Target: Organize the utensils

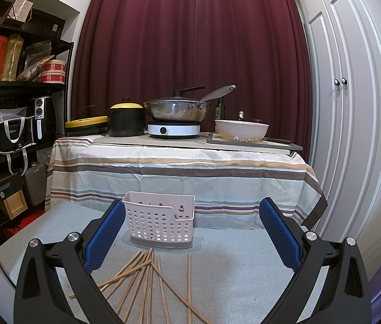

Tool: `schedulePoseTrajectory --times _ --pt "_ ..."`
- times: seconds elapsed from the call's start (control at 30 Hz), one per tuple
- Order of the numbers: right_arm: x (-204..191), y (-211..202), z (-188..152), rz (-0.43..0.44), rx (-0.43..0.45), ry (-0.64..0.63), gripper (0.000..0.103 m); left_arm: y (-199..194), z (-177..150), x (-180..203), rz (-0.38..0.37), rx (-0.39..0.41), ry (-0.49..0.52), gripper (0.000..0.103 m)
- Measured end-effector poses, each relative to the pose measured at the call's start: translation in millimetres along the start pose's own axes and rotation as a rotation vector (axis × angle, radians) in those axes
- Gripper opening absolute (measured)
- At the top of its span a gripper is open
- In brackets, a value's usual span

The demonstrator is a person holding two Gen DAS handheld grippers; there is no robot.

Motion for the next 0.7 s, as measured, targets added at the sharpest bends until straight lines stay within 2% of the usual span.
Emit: schedulePoseTrajectory --times 0.3,0.47,0.7 --pt "4 18 -17 0.017 -0.044 0.009 0.097 22 -22 1 -0.012 -0.048 0.015 0.099" --pt "10 38 -47 0.025 -0.106 0.014 0.097 49 -62 -5 -0.031 -0.129 0.022 0.099" --pt "16 65 -106 0.023 -0.206 0.003 0.097 80 -130 -13 -0.034 -0.232 0.068 0.099"
Point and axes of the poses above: each gripper's, at about its wrist camera, not at the fingertips, and y roughly the way its jaws point, x to its right, z to its top, the point moved 8 cm from there along y, roughly the way its jaws point, and after that the axes turned 1 degree about y, right-handed, at the moved point
